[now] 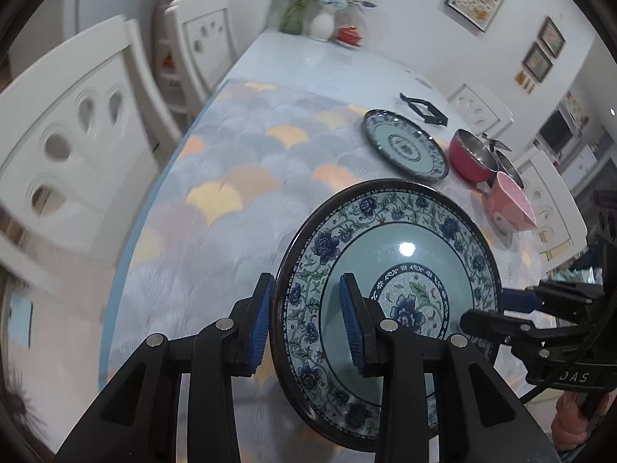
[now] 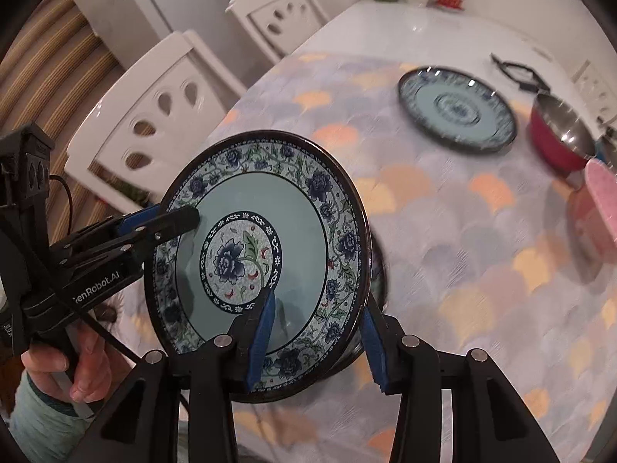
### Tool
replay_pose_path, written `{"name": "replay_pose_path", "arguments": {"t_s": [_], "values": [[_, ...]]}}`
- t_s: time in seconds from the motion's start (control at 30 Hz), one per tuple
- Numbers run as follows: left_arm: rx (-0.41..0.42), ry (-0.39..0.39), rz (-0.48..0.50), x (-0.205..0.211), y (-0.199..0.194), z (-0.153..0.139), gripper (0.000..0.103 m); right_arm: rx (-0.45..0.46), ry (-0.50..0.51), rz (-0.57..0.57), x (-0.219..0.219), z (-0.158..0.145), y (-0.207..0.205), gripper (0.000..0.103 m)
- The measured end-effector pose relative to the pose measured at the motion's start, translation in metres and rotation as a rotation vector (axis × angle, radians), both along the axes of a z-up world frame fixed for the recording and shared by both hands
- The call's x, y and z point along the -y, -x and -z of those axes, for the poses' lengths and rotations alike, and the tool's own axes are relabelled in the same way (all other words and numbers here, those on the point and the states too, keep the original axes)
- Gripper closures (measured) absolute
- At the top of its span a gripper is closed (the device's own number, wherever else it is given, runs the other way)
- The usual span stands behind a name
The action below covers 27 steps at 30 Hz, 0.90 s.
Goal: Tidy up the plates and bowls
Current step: 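Lower the plate onto the other plate and open both grippers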
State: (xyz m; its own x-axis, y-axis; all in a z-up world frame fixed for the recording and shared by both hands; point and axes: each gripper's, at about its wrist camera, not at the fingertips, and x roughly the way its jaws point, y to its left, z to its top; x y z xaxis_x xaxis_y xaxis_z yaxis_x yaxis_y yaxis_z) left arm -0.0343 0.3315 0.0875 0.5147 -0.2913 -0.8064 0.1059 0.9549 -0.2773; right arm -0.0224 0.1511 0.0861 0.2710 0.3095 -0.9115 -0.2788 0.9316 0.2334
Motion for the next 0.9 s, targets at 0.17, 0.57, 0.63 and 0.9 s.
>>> {"name": "replay_pose_path", "arguments": {"t_s": [0.17,0.57,0.63,0.9], "values": [[-0.048,0.002,-0.013,0.003,0.017,0.012,0.072,-0.051,0.012,-0.020,0.000,0.013,0.019,0.060],[-0.082,-0.039,-0.008,0.033,0.026,0.032,0.072,-0.157,0.050,0.045,0.019,0.049,0.023,0.060],[-0.081,-0.043,-0.011,0.033,0.024,0.032,0.072,-0.161,0.054,0.046,0.019,0.050,0.021,0.060],[-0.108,-0.037,-0.043,0.027,0.010,0.041,0.072,-0.182,0.063,0.043,0.009,0.055,0.010,0.059]]}}
